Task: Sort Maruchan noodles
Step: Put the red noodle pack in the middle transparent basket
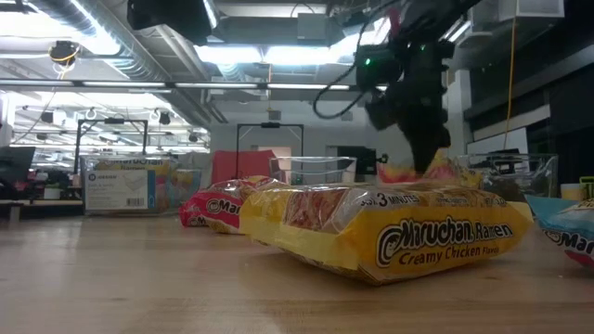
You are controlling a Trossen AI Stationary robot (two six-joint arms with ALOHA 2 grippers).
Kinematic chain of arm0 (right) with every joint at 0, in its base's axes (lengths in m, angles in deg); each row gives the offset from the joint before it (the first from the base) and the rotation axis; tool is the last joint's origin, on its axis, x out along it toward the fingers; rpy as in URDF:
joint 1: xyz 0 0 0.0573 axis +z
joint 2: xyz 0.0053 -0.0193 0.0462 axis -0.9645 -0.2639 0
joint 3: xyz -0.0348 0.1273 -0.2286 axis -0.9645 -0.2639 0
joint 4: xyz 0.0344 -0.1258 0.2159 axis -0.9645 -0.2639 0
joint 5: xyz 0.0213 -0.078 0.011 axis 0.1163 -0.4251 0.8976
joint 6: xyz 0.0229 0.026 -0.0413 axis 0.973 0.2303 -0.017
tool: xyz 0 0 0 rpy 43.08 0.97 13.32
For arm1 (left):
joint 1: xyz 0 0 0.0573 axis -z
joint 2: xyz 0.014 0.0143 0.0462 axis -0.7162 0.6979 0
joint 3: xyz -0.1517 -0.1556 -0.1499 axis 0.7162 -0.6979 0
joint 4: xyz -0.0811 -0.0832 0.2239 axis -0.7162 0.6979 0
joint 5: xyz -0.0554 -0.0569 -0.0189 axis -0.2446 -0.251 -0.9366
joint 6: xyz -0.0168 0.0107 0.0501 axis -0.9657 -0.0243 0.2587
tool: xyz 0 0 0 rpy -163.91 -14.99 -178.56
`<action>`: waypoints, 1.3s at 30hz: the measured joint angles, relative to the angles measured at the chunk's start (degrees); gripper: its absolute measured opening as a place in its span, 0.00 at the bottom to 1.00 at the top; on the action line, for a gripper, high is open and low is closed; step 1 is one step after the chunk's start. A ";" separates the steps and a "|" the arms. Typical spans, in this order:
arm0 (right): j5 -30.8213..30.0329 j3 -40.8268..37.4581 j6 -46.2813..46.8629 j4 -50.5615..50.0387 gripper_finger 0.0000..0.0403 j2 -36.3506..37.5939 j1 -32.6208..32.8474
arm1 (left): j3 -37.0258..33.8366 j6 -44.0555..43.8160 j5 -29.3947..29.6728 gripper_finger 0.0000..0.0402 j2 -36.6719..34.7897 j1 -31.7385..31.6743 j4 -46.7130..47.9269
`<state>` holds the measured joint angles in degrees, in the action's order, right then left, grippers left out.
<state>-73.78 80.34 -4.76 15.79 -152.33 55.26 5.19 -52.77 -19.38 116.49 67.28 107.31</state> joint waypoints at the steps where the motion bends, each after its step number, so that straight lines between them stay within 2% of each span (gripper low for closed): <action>1: 0.31 0.82 0.15 -1.06 0.01 1.13 0.01 | 0.00 0.00 0.13 0.16 0.00 0.00 0.01; 5: 0.33 5.30 1.06 -2.71 0.01 5.76 1.53 | 0.00 -0.02 3.05 0.16 0.00 -0.01 -0.24; 9: -0.12 10.64 0.88 1.38 0.00 8.74 4.26 | 0.00 0.90 8.80 0.16 0.00 -2.10 -4.26; 12: -2.82 14.75 0.00 3.78 0.00 9.08 5.81 | 0.00 7.61 11.13 0.17 -0.18 -6.54 -10.45; 14: -6.16 17.09 -1.00 3.98 0.00 9.02 6.36 | 0.01 14.18 10.48 0.19 -1.08 -10.52 -16.53; 16: -8.72 18.70 -1.99 5.57 0.00 8.93 6.35 | 0.15 21.07 6.49 0.21 -1.62 -14.73 -22.84; 19: -10.46 19.82 -2.98 6.87 0.00 8.91 6.26 | 0.09 27.99 -3.55 0.25 -1.90 -21.35 -27.00; 24: -11.82 19.99 -4.16 11.05 0.00 8.89 5.84 | 0.07 30.35 -18.81 0.31 -1.90 -32.61 -28.07; 26: -12.22 20.00 -4.80 12.18 0.00 8.87 5.81 | 0.07 30.86 -22.96 0.32 -1.90 -35.86 -28.50; 32: -12.25 20.02 -4.98 15.79 0.00 8.62 5.81 | 0.02 33.28 -30.58 0.33 -1.90 -41.09 -33.76; 39: -10.52 20.04 -5.02 19.15 0.00 6.02 5.92 | 0.02 34.09 -31.08 0.33 -1.88 -43.74 -35.40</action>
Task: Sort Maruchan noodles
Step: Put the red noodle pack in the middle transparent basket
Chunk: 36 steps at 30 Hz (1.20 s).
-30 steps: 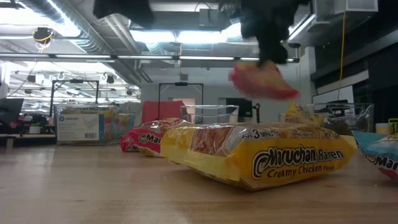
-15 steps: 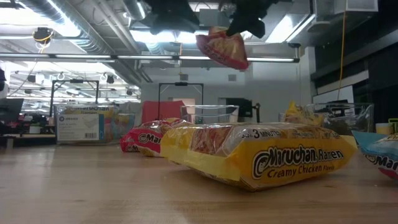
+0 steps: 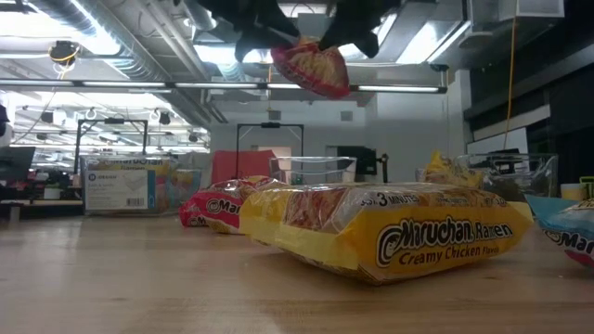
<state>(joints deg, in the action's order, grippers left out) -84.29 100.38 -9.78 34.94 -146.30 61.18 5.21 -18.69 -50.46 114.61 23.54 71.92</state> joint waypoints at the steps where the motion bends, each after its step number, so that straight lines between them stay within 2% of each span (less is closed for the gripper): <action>1: 0.37 0.00 0.00 0.34 0.00 -0.39 0.00 | 0.00 0.47 0.24 0.33 0.00 -0.28 0.17; 5: 1.37 0.00 0.00 1.72 0.00 -1.18 0.00 | -0.02 0.93 1.33 0.33 0.22 -0.68 0.82; 10: 1.66 0.00 -0.22 2.74 0.00 -1.18 -0.45 | -0.06 0.84 -4.35 0.33 2.36 -0.88 0.13; 19: 1.30 -0.09 -1.18 0.82 0.00 -1.18 -0.74 | -0.04 2.25 -6.95 0.32 6.30 -1.57 -2.73; 22: 1.06 -0.04 -1.18 -0.20 0.00 -1.15 -0.79 | -0.04 3.72 -6.90 0.24 6.43 -2.01 -4.00; 25: -0.34 -0.04 -1.18 0.04 0.00 -1.13 -0.79 | -0.04 4.55 -9.05 0.09 6.43 -2.93 -6.17; 27: -1.79 -0.04 -1.18 -0.03 0.00 -1.13 -0.79 | -0.04 4.90 -10.13 0.03 6.43 -3.56 -6.85; 36: -3.49 -0.02 -1.33 -0.15 0.00 -1.11 -0.90 | -0.04 5.87 -8.20 0.00 6.43 -4.14 -8.46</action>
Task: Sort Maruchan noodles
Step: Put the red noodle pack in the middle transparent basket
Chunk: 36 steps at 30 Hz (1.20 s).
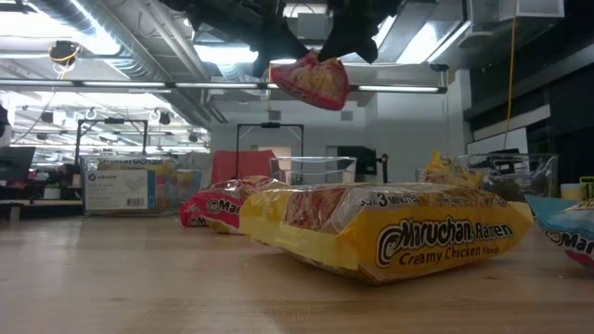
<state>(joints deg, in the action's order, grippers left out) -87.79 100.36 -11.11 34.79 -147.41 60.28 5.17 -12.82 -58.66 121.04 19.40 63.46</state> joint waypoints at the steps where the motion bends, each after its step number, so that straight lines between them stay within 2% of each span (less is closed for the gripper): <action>1: -0.66 0.00 0.00 0.00 0.00 0.00 0.00 | 0.00 0.00 -0.04 0.00 0.00 -0.20 -0.45; 6: -3.00 0.00 0.27 0.02 0.03 0.00 0.06 | 0.00 0.66 0.02 0.00 0.00 -1.64 -0.84; 11: -7.37 0.00 1.66 -0.89 0.11 0.00 0.07 | 0.00 1.05 -0.22 0.00 0.00 -3.73 -0.79; 16: -11.31 0.00 1.73 -1.40 0.26 0.02 0.07 | 0.00 2.30 -1.40 0.00 -0.02 -4.92 -0.59; 20: -11.60 0.00 5.81 -2.02 0.41 0.02 0.07 | 0.00 2.94 -1.25 0.00 -0.01 -5.36 -0.62; 24: -6.04 0.00 11.34 -5.64 0.53 0.02 0.12 | 0.00 4.02 -1.32 0.00 0.91 -6.25 -0.23; 27: -1.71 0.02 16.49 -9.36 0.58 0.02 0.20 | 0.02 4.08 -1.39 0.00 2.91 -6.79 -0.53; 31: 3.23 0.02 21.49 -14.24 0.60 0.02 0.20 | 0.02 5.98 -1.26 0.00 6.06 -7.85 -1.36; 36: 5.78 0.02 22.92 -17.65 0.60 0.02 0.20 | 0.01 6.95 -1.58 0.00 10.33 -9.92 -5.37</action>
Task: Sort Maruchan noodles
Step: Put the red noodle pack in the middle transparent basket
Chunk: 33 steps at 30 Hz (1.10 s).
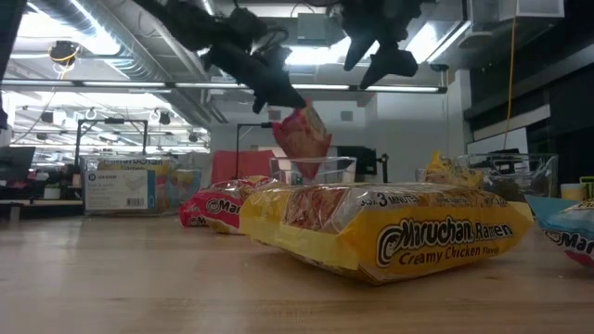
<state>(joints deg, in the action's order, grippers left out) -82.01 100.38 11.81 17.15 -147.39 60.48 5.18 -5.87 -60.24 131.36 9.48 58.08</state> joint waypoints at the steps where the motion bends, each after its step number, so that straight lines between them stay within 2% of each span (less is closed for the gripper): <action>1: 0.01 0.00 0.07 -0.32 0.60 0.00 0.00 | 0.13 0.02 -0.56 0.00 0.74 -0.56 -0.95; 5: -0.06 0.00 0.18 0.00 0.60 0.00 0.00 | 3.29 0.57 -3.46 0.00 4.59 -2.34 -1.00; 10: -0.44 0.00 0.17 -0.01 0.60 0.00 0.00 | 10.62 3.56 -7.38 0.00 9.57 -3.38 0.74; 17: -0.74 0.00 0.17 -0.04 0.60 0.00 0.00 | 18.70 11.19 -8.04 0.00 13.93 -4.86 10.96; 25: -1.23 0.00 -0.11 0.01 0.60 0.00 0.00 | 19.44 14.68 -8.29 0.00 17.20 -6.68 12.15; 33: -3.72 0.00 -0.17 0.01 0.60 0.00 -0.02 | 19.46 16.96 -11.11 0.00 17.30 -6.51 7.26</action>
<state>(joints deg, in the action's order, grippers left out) -85.72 100.38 11.64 17.15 -147.39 60.46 24.64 11.09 -71.35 148.67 2.96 65.34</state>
